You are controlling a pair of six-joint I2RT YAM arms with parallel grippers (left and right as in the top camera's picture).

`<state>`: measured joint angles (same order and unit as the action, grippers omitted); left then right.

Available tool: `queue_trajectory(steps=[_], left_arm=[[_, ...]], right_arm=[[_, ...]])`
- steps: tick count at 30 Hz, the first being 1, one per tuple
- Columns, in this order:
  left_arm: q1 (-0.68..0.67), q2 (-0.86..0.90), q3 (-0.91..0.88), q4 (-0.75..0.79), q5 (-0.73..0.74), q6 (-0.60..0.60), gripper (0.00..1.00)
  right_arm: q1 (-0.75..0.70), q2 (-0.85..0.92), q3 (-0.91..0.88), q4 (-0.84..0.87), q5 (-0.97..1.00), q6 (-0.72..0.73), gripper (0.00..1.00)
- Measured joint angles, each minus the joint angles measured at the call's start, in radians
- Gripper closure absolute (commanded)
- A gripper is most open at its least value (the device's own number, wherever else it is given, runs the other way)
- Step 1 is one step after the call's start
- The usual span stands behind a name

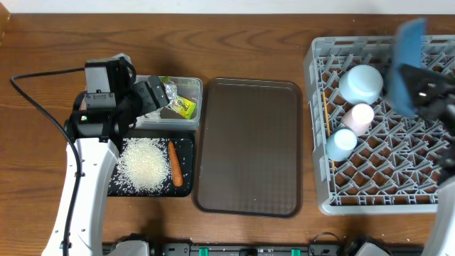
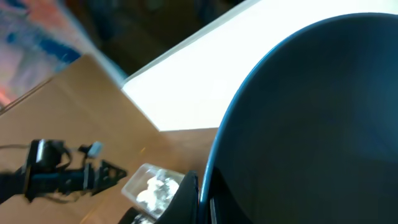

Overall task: Sort waste into correct bins and load items into the dishwasher rack
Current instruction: 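Lift the blue plate and carry it right over the rack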

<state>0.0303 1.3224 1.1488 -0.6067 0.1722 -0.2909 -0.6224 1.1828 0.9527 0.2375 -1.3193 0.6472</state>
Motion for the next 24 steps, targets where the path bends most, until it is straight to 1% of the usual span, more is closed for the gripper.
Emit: queue_trajectory(steps=[4, 8, 10, 13, 17, 21, 24], left_arm=[[0.000, 0.000, 0.000, 0.000, 0.000, 0.000, 0.00], [0.000, 0.000, 0.000, 0.000, 0.000, 0.000, 0.00], [0.000, 0.000, 0.000, 0.000, 0.000, 0.000, 0.00], [0.000, 0.000, 0.000, 0.000, 0.000, 0.000, 0.00], [0.000, 0.000, 0.000, 0.000, 0.000, 0.000, 0.00], [0.000, 0.000, 0.000, 0.000, 0.000, 0.000, 0.00], [0.000, 0.000, 0.000, 0.000, 0.000, 0.000, 0.00]], right_arm=[[-0.106, 0.040, 0.000, 0.000, -0.042, 0.001, 0.99], [-0.162, 0.121, 0.000, 0.005, -0.057, 0.001, 0.99], [-0.175, 0.166, -0.001, 0.035, -0.060, 0.005, 0.99], [-0.174, 0.239, -0.004, 0.151, -0.063, 0.024, 0.99], [-0.174, 0.316, -0.008, 0.349, -0.069, 0.101, 0.99], [-0.174, 0.372, -0.008, 0.467, -0.068, 0.181, 0.99], [-0.174, 0.415, -0.008, 0.555, -0.043, 0.274, 0.99]])
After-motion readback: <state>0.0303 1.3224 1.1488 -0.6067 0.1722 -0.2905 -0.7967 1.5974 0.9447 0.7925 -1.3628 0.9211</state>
